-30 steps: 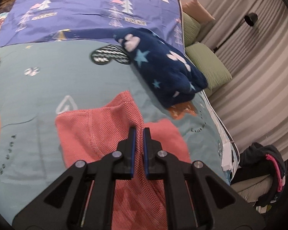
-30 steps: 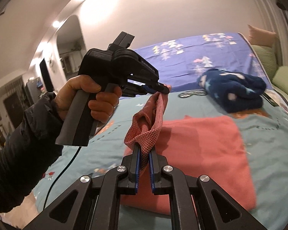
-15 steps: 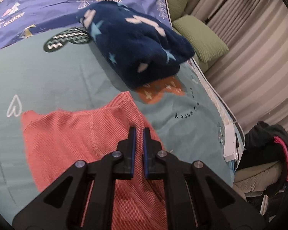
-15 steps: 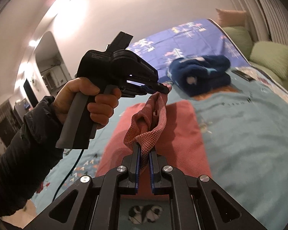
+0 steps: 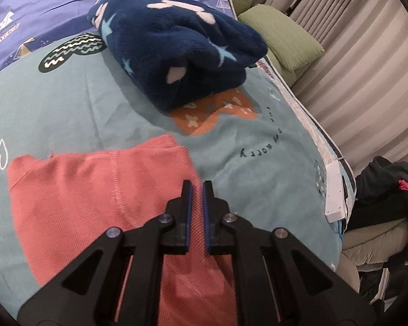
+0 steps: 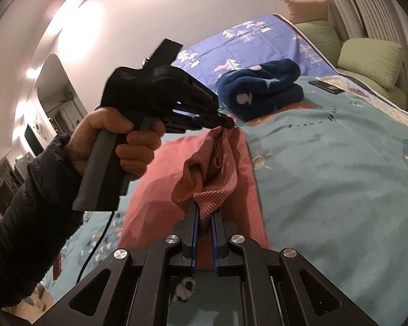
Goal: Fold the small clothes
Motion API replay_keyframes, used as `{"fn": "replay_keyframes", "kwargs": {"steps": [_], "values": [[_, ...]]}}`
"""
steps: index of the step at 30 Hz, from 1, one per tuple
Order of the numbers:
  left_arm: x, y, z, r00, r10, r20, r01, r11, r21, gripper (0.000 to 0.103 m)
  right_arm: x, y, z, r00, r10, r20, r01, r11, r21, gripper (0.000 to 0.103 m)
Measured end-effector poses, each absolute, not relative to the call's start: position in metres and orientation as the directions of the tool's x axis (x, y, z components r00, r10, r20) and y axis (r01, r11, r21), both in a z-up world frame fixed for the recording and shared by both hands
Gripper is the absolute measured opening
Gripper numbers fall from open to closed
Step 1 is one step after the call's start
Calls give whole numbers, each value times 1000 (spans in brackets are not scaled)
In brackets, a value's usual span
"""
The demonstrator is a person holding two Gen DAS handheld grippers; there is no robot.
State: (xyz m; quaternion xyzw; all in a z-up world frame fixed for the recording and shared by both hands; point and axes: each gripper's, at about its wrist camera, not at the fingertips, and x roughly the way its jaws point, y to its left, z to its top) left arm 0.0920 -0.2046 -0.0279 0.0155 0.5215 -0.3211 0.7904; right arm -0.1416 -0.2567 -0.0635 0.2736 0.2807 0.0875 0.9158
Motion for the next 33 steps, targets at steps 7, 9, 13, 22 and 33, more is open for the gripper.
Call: {"fn": "replay_keyframes", "kwargs": {"steps": [7,9,13,22,33], "values": [[73,-191,-4,316,-510,-800,583,769,-261,9,-147,-272,-85,773,316,-550,50,833,551,14],[65,-177,3,345,-509,-788,588,772,-241,10,-153,-277,-82,773,286,-566,69,849,524,17],[52,-146,2,361,-515,-778,572,781,-252,13,-158,-287,-67,797,251,-550,59,873,484,20],[4,-94,-19,406,-514,-755,557,794,-241,18,-118,-250,-57,745,361,-561,-123,901,416,25],[-17,-79,-48,395,-512,-762,558,793,-243,23,-112,-295,-71,737,249,-629,90,885,457,28]]}}
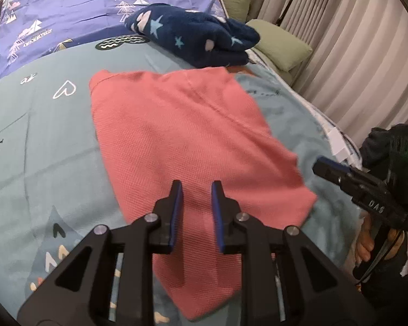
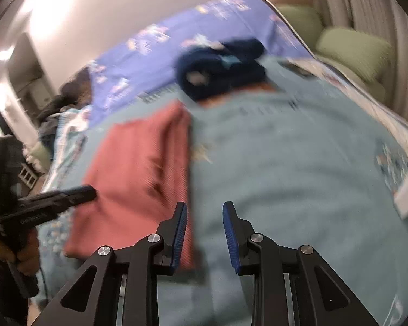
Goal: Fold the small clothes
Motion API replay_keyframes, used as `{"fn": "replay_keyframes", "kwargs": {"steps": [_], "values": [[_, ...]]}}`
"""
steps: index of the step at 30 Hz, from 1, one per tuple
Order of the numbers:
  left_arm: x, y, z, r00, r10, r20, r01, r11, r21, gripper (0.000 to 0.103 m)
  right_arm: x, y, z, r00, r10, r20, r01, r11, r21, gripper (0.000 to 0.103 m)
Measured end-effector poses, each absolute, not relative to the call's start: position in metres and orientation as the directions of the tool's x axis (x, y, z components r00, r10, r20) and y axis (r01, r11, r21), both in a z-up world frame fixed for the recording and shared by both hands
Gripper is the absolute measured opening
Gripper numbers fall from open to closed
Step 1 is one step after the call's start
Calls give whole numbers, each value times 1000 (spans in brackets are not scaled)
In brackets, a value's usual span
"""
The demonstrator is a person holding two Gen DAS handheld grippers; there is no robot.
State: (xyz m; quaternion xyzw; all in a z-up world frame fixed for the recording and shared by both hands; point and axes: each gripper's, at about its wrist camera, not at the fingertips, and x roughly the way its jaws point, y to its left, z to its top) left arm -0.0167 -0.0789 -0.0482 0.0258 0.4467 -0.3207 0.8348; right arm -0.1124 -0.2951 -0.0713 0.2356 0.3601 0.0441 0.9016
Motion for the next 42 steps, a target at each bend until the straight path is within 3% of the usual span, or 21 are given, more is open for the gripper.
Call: {"fn": "replay_keyframes", "kwargs": {"steps": [5,6,8,9,10,13,16,21,24,28,32,34,42], "values": [[-28,-84,-44,387,-539,-748,603,762,-237,27,-77,-274,-46,730,435,-527,-113,838,534,24],[-29,-84,-47,384,-533,-754,602,764,-233,28,-68,-270,-47,718,462,-520,-140,828,542,20],[-25,-84,-59,371,-512,-775,588,775,-230,28,-45,-263,-62,676,469,-568,-135,837,530,14],[-23,-81,-65,362,-521,-773,587,772,-245,28,-36,-264,-73,664,440,-605,-102,855,509,4],[-22,-78,-67,358,-531,-768,586,768,-258,28,-28,-270,-85,656,414,-632,-69,866,496,0],[-25,-72,-63,352,-549,-758,586,761,-279,28,-23,-293,-101,638,489,-595,-30,788,615,0],[-24,-65,-47,383,-566,-730,588,759,-280,28,-23,-290,-72,686,402,-606,-43,855,518,5],[0,-58,-32,452,-561,-694,546,789,-282,29,12,-283,-47,675,484,-556,-151,829,539,5],[23,-63,-34,469,-548,-693,525,803,-281,29,45,-276,-56,644,488,-590,-146,835,531,5],[53,-69,-67,449,-471,-759,477,845,-242,35,70,-292,-89,622,391,-679,-24,876,483,0],[45,-68,-68,480,-484,-732,502,836,-224,35,74,-310,-108,617,412,-670,30,839,543,1],[41,-66,-63,482,-478,-735,507,836,-211,35,68,-312,-101,626,378,-682,35,860,509,5],[28,-65,-53,502,-445,-742,506,846,-166,36,25,-307,-71,615,519,-594,-125,808,576,5]]}}
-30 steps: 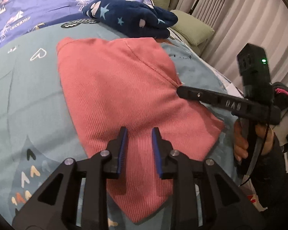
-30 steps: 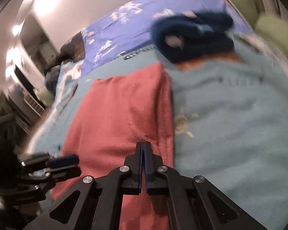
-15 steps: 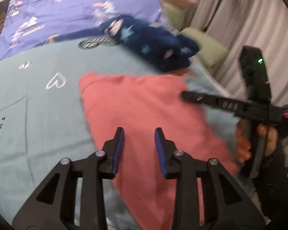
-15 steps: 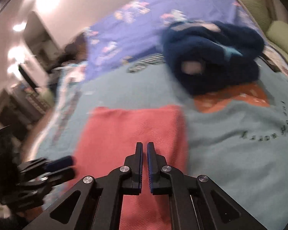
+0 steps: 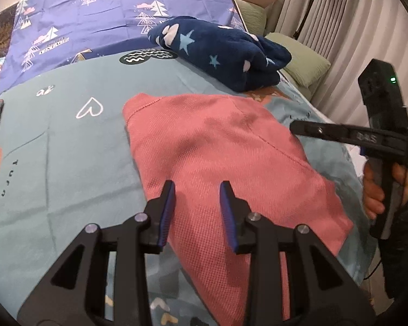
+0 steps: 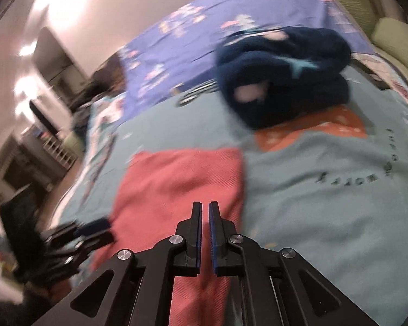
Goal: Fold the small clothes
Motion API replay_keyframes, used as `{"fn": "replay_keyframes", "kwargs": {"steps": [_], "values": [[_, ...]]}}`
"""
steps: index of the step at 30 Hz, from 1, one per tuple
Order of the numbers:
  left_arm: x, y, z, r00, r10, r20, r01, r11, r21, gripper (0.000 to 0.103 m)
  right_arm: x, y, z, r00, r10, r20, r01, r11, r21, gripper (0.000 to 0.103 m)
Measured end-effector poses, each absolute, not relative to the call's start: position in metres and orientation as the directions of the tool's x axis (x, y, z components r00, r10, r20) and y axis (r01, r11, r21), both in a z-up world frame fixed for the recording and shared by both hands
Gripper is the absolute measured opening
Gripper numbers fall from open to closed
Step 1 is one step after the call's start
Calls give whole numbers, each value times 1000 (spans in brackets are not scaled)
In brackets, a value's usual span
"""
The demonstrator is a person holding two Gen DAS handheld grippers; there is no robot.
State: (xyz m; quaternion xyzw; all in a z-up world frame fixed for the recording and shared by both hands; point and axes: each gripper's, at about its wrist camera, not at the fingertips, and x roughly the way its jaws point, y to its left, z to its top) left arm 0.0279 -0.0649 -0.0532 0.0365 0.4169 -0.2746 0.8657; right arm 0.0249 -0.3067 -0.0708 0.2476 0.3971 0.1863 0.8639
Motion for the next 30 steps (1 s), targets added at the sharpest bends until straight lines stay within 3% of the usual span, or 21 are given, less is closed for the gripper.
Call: {"fn": "replay_keyframes", "kwargs": {"steps": [5,18,22,30], "values": [[17,-70,-55,524,-407,-748,519,849,-99,39,21,-286,-87,560,481,-675,-142,858,493,5],[-22,-54,-43,531,-427,-733,543,835,-93,41,-38,-293,-63,607,399,-687,-93,895,437,10],[-56,-41,-44,521,-453,-724,587,805,-82,54,-57,-297,-65,612,392,-687,-73,893,445,16],[-101,-42,-70,494,-405,-769,632,775,-1,54,-77,-295,-74,606,400,-687,-47,881,471,22]]}}
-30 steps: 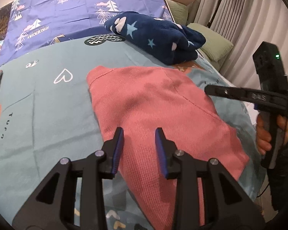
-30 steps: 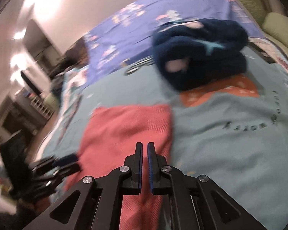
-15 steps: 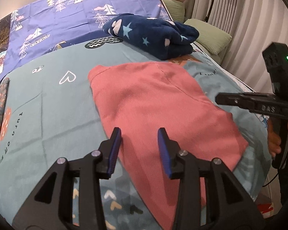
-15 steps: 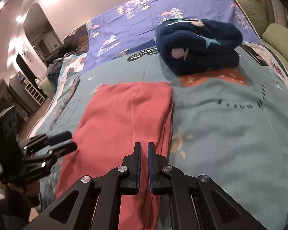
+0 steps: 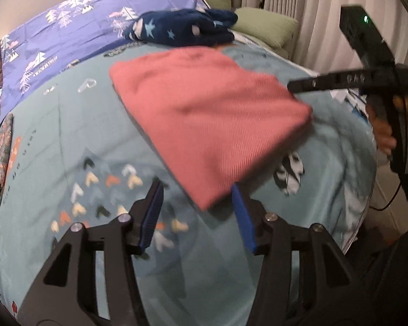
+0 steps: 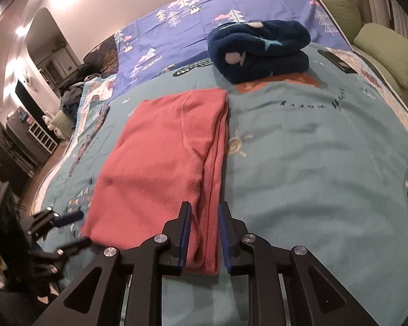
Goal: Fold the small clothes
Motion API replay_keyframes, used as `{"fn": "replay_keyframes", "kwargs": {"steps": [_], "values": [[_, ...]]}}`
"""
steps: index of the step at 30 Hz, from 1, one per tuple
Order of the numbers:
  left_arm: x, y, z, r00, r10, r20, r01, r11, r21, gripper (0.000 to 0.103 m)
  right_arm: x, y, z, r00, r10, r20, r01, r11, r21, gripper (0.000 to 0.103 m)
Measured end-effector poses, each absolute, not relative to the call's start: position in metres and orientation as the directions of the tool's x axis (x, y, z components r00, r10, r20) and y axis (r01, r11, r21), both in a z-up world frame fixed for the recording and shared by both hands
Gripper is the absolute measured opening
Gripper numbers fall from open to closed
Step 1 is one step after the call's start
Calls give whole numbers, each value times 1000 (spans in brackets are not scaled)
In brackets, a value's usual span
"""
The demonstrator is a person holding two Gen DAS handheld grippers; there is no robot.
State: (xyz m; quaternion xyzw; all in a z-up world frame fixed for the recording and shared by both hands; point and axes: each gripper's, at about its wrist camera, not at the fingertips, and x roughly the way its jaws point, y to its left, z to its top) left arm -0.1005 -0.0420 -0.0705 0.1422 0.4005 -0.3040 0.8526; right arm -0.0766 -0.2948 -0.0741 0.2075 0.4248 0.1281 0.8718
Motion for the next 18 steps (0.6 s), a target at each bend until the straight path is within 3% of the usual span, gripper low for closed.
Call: {"fn": "replay_keyframes", "kwargs": {"steps": [4,18], "values": [[-96,-45,-78,529,-361,-768,589,808,25,54,-84,-290,-77,602,407,-687,-48,878,477,24],[-80,-50,-62,534,-413,-737,531,843,-87,54,-108,-294,-77,614,384,-689,-7,876,482,24]]}}
